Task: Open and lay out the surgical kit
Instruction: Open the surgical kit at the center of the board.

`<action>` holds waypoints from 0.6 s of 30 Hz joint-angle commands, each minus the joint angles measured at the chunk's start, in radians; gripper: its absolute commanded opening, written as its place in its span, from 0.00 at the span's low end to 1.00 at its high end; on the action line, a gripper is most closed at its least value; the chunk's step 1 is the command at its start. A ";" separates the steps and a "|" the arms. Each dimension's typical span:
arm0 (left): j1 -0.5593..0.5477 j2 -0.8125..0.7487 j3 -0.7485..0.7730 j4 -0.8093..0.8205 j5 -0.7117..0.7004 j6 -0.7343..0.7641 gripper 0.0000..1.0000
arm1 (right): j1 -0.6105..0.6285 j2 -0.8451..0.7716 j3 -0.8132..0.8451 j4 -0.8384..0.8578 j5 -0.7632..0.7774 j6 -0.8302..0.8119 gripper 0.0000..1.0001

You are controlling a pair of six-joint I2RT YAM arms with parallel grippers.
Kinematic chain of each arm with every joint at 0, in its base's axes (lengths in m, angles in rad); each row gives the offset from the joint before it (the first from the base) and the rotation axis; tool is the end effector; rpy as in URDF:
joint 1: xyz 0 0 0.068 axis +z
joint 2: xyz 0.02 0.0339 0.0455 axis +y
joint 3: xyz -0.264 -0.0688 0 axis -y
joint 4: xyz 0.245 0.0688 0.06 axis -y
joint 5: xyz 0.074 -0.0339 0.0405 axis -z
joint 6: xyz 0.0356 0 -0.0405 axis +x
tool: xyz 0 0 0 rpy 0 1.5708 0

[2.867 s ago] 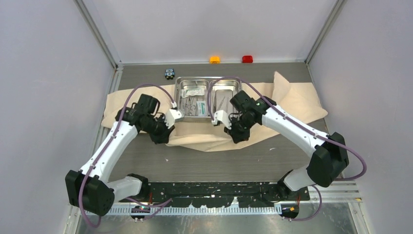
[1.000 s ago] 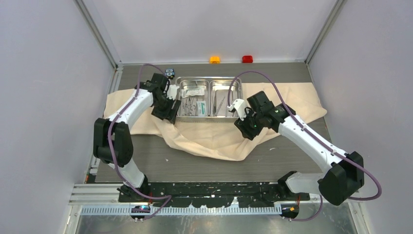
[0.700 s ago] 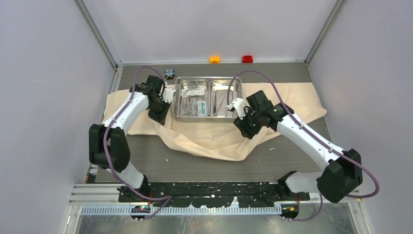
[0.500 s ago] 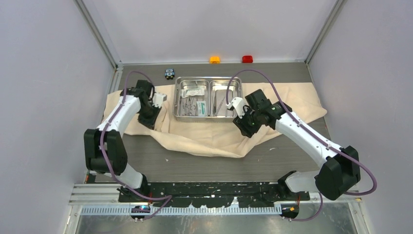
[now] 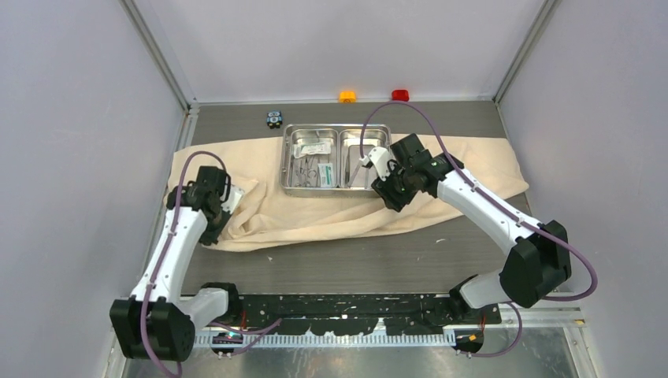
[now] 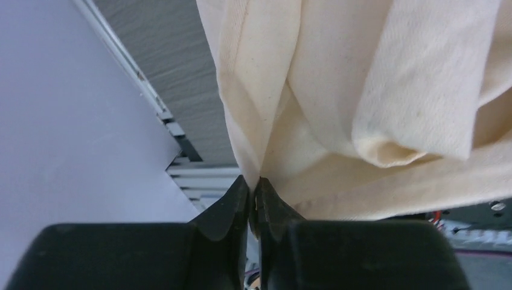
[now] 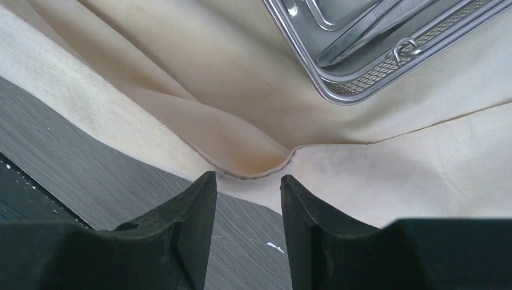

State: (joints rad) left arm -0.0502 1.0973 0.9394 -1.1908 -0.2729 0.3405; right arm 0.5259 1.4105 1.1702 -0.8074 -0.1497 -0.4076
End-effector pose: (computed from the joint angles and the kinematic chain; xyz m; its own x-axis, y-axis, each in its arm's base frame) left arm 0.1751 0.0008 0.2636 -0.9219 0.3683 -0.1198 0.3150 0.8930 0.3214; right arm 0.2435 0.1475 0.2795 -0.4655 -0.7234 -0.5098 -0.8119 0.5784 -0.0794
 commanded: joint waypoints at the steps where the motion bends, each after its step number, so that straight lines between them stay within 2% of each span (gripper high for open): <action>1: 0.010 -0.090 -0.015 -0.176 -0.129 0.069 0.22 | -0.004 0.002 0.040 0.023 0.012 0.002 0.48; 6: 0.007 -0.106 0.026 -0.205 -0.074 0.120 0.78 | -0.003 0.003 0.027 0.020 0.004 0.001 0.48; 9: 0.005 -0.035 0.107 -0.146 0.051 0.120 0.94 | -0.003 0.002 0.017 0.022 0.002 0.003 0.48; 11: -0.009 0.031 0.169 -0.084 0.152 0.110 0.99 | -0.004 -0.002 0.008 0.029 0.004 0.007 0.48; 18: -0.119 0.306 0.352 0.144 0.307 0.001 1.00 | -0.004 -0.013 -0.019 0.048 0.028 0.023 0.48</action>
State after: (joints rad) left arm -0.1131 1.2751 1.1961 -1.2098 -0.0982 0.4019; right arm 0.5259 1.4162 1.1595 -0.8017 -0.1440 -0.4038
